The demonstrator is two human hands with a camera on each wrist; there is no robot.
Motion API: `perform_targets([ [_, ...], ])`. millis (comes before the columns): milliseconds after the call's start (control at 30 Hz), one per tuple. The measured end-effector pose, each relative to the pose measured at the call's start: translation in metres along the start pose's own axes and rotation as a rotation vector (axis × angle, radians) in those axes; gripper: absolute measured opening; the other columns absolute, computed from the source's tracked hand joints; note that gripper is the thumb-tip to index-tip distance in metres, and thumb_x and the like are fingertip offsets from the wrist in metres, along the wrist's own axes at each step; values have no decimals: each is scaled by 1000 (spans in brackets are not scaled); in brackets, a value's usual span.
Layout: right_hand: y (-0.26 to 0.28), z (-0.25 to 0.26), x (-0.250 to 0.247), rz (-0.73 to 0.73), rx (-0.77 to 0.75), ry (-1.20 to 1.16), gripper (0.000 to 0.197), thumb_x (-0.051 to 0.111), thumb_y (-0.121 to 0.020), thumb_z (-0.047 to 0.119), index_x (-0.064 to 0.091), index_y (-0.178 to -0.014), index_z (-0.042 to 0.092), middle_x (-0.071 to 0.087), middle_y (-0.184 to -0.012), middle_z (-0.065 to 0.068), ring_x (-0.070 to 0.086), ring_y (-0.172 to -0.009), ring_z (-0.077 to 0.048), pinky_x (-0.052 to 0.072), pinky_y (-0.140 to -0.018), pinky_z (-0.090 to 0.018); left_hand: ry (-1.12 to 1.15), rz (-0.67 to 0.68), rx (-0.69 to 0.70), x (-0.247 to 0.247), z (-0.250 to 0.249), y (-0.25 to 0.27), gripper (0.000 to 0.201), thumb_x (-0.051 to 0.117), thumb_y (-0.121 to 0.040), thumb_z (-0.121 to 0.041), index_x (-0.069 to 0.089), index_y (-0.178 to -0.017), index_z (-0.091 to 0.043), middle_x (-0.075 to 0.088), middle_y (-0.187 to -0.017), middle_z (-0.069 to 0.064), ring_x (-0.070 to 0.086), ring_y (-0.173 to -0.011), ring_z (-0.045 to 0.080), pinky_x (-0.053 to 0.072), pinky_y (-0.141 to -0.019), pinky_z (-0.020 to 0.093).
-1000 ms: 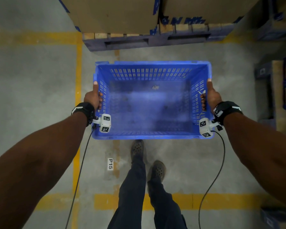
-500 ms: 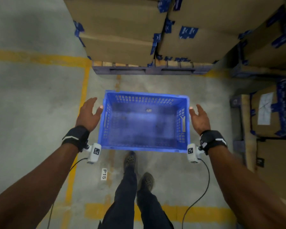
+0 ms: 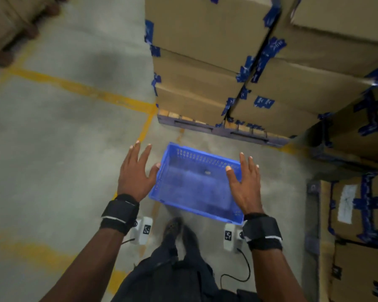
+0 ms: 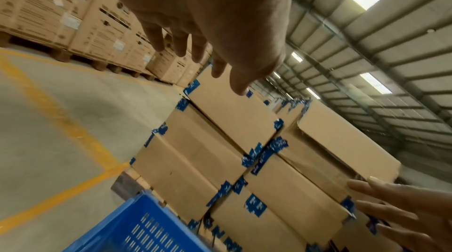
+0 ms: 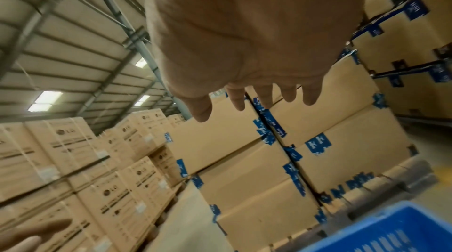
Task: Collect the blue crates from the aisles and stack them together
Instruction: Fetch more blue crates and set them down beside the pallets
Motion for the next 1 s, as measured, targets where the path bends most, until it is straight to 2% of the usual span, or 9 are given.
perform_targets([
  [133,2,49,1,71,-92,-104,67,52,-99,51,28,-158,29,18,-167,-3,7,-155,-25,9,-125,-41,72,-56,-170,-35,1,26,64,47,-94,-52,42,-152,-24,27,-164,8,24,-150,30,26,-119,45],
  [300,15,116,33,284,-262,-160,67,50,-99,54,25,-158,34,16,-168,5,5,-155,-18,11,-125,-43,113,-199,-351,-89,26,86,62,47,-92,-55,48,-148,-26,29,-163,3,27,-149,25,30,-118,44],
  [433,56,183,73,469,-462,-168,65,53,-100,50,28,-158,32,18,-167,2,8,-155,-18,14,-124,-45,132,-327,-511,-138,67,164,61,46,-92,-58,48,-147,-30,29,-163,-3,27,-148,19,31,-117,41],
  [533,106,237,108,596,-623,-108,65,54,-100,47,30,-157,29,21,-166,-2,11,-154,-21,14,-124,-45,104,-455,-644,-179,101,240,55,53,-97,-51,48,-147,-29,30,-163,-2,27,-148,20,32,-116,42],
  [633,175,298,144,674,-800,-64,65,56,-99,45,32,-157,26,25,-165,-7,16,-153,-23,14,-124,-42,78,-605,-777,-221,128,330,53,54,-98,-49,50,-146,-28,31,-162,-2,29,-147,20,31,-115,40],
  [733,281,357,184,796,-979,-54,64,55,-99,44,33,-156,27,25,-165,-5,14,-153,-22,11,-123,-36,40,-746,-925,-259,153,443,57,50,-94,-53,51,-145,-27,32,-161,-1,32,-145,22,33,-114,42],
  [800,347,384,205,862,-1057,-55,63,55,-99,45,34,-156,28,25,-165,-4,14,-154,-21,11,-123,-35,15,-811,-1002,-277,164,506,59,49,-92,-52,51,-145,-25,33,-161,1,33,-145,24,35,-115,44],
  [1000,614,430,269,1155,-1324,-63,64,52,-98,50,32,-156,32,24,-166,1,12,-154,-17,9,-123,-34,-59,-1072,-1275,-325,179,744,58,51,-93,-51,52,-145,-26,33,-161,0,34,-144,24,36,-114,43],
])
Point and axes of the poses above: each hand's wrist, its own y-axis away from the middle knuckle, its own x-axis out of the palm, z = x × y, the point moved 8 cm from there along -y, towards the middle knuckle
